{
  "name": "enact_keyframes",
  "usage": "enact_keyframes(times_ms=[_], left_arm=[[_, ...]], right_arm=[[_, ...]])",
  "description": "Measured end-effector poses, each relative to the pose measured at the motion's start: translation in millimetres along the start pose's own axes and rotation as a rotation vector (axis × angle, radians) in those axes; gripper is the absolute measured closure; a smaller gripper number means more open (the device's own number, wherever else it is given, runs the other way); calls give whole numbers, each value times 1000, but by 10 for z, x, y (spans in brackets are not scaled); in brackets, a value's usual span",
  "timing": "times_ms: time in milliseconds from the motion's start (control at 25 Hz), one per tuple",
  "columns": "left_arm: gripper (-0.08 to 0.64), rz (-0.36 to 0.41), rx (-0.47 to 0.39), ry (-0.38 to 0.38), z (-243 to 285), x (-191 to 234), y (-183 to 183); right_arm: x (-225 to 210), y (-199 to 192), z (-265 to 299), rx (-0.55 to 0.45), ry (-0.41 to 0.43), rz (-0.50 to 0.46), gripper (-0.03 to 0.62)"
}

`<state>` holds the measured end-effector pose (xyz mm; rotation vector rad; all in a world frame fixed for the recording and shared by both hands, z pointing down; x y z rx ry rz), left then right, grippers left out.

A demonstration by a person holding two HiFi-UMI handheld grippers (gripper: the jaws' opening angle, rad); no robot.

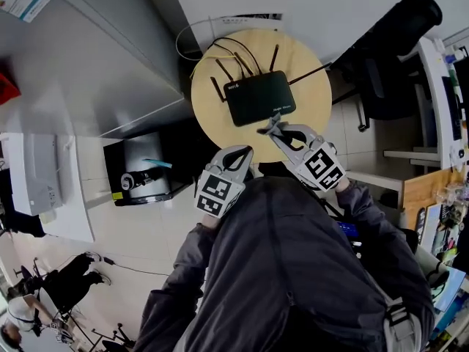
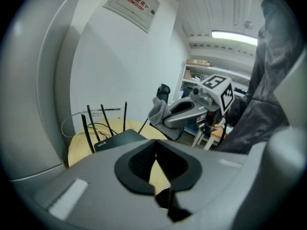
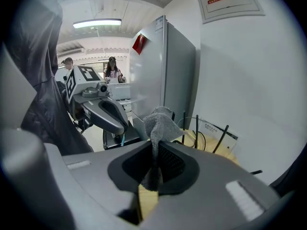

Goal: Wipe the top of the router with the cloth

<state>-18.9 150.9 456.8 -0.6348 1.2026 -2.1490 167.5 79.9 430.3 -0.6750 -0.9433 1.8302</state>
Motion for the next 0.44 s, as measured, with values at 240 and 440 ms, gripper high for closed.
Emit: enact_keyframes(times_ms=[240,440], left_arm=[[560,-4,-16,-10,-71,-12,-49],[560,0,-17,-21,-104,15,-90]], right_arm=[[146,58,3,1,-11,-4,566],[236,70,5,-2,-24,5,566]])
Point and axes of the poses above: the fingertips, and each gripper's own axes: z forward along the fingers, x to its left, y out of its top, the point moved 10 cm from there along -z, backward along the fingers, and after that the axes turned 7 degrees about z, right-handed, at the moved point
